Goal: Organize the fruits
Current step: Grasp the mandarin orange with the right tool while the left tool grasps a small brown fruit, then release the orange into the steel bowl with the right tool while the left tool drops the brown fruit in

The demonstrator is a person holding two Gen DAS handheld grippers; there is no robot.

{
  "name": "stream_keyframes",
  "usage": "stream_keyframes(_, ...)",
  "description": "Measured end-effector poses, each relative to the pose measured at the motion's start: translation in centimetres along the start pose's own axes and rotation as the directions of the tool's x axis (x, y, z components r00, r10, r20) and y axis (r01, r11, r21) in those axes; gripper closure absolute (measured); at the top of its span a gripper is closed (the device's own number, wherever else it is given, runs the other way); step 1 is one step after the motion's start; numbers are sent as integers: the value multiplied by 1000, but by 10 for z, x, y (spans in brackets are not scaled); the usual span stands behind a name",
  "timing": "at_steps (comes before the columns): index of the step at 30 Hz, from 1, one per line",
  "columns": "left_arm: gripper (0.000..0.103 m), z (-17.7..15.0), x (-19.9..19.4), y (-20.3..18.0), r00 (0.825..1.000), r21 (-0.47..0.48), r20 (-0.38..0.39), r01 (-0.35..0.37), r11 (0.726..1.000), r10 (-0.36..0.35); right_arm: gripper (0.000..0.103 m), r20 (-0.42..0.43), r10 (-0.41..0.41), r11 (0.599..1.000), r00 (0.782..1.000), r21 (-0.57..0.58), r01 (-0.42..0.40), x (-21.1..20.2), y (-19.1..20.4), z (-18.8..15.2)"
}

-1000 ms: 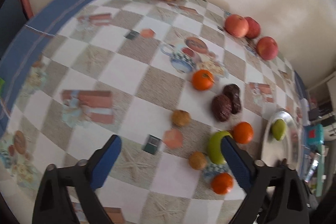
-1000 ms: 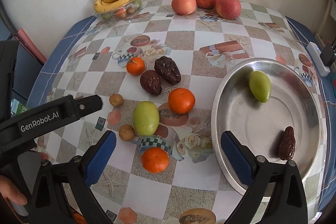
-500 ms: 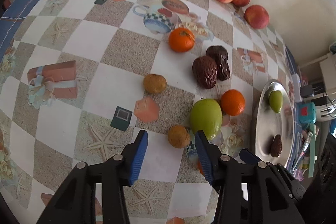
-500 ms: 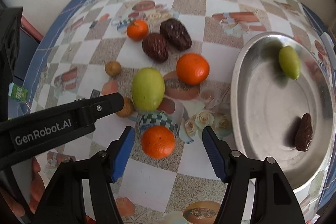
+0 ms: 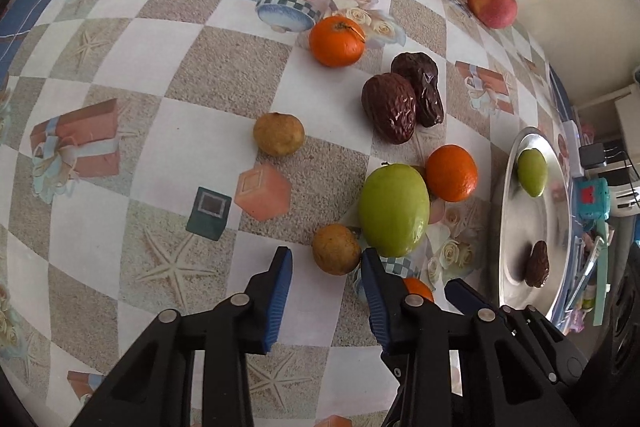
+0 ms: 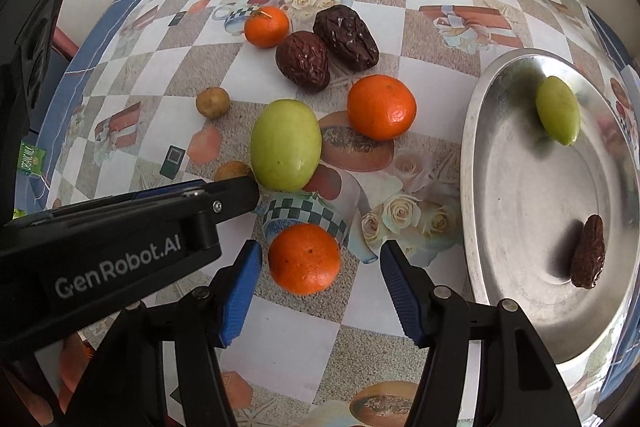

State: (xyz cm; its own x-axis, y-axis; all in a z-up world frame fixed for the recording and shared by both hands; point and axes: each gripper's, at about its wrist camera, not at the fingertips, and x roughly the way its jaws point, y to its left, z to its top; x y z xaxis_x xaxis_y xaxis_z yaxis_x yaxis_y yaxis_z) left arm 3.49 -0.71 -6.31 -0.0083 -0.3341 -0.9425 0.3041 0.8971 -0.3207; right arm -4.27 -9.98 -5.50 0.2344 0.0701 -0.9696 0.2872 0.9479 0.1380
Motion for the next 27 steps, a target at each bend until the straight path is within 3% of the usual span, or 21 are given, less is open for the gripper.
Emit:
stream_keyframes(6,76,-1,-1,-1,1000,-1,5,25,1000,-25,41,-4,0,1000,1000,-6,0,3,4,3)
stream_keyframes(17,76,-1,-3,4,999,-22,15,29,999,-29,63,-4,23,999,1000,-28,-23,2,8,2)
stream_keyframes(23,76,0,-7,8,999,-35,34,7,999,-6,65,3,15,1000,1000,0,-15,0,2,2)
stream_keyframes(27,76,1,-10,12,999,-57,46,14,998,-12,66,53,38,998,998,46,-40,-12,-9,4)
